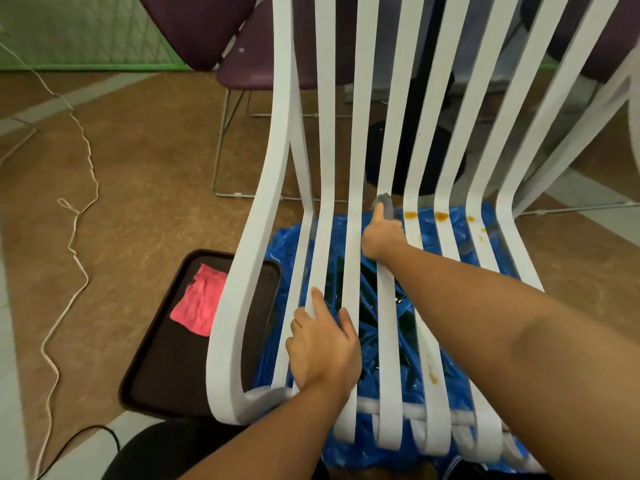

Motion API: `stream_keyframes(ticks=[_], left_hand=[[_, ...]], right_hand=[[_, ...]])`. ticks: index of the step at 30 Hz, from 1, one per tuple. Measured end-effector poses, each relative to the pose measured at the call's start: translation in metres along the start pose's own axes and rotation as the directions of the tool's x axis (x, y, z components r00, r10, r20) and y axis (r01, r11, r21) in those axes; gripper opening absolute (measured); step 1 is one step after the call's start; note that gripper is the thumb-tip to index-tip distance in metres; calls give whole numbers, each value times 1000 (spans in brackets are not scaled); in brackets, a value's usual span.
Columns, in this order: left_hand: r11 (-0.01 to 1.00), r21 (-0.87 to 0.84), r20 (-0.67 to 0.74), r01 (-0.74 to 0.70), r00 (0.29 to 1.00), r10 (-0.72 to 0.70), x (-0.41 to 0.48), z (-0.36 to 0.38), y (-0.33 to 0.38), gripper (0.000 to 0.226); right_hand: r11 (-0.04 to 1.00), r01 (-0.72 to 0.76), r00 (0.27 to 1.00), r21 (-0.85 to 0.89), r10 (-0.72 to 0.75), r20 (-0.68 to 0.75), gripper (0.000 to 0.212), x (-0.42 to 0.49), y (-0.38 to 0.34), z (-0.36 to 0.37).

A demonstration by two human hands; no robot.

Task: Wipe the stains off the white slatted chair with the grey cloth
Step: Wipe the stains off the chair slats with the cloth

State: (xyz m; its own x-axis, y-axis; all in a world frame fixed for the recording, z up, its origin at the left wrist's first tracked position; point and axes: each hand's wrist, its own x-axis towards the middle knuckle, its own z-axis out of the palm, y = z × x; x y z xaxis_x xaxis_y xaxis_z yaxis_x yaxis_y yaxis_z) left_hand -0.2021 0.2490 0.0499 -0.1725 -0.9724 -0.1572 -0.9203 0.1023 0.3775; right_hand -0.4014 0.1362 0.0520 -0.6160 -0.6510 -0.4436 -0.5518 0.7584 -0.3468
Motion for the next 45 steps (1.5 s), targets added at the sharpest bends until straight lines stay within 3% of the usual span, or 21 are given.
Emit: stream_keyframes(ticks=[8, 14, 17, 23, 28, 36, 40, 45], left_hand=[[999, 34, 14, 7, 1000, -8, 2, 1, 1, 64], [997, 70, 32, 6, 999, -9, 2, 0, 3, 64], [997, 73, 33, 10, 999, -12, 3, -1, 2, 63], [999, 50, 29, -1, 1000, -1, 2, -4, 4, 59], [999, 49, 30, -1, 1000, 0, 3, -4, 3, 53], [999, 28, 11, -23, 1000, 23, -1, -7, 2, 52], [999, 23, 10, -35, 999, 35, -3, -9, 1, 53], [999, 26, 3, -47, 999, 47, -3, -8, 0, 54]], right_hand=[[1000, -2, 1000, -23, 1, -14, 85, -1, 2, 6], [989, 26, 999, -144, -30, -25, 88, -42, 13, 26], [967, 87, 995, -240, -94, -17, 79, -69, 22, 37], [986, 40, 997, -164, -49, -56, 94, -131, 35, 56], [997, 33, 999, -63, -36, -39, 83, -184, 48, 67], [996, 63, 998, -61, -64, -12, 91, -246, 73, 95], [993, 70, 995, -92, -76, -65, 93, -273, 85, 109], [999, 3, 996, 43, 1, -87, 95, -271, 81, 109]])
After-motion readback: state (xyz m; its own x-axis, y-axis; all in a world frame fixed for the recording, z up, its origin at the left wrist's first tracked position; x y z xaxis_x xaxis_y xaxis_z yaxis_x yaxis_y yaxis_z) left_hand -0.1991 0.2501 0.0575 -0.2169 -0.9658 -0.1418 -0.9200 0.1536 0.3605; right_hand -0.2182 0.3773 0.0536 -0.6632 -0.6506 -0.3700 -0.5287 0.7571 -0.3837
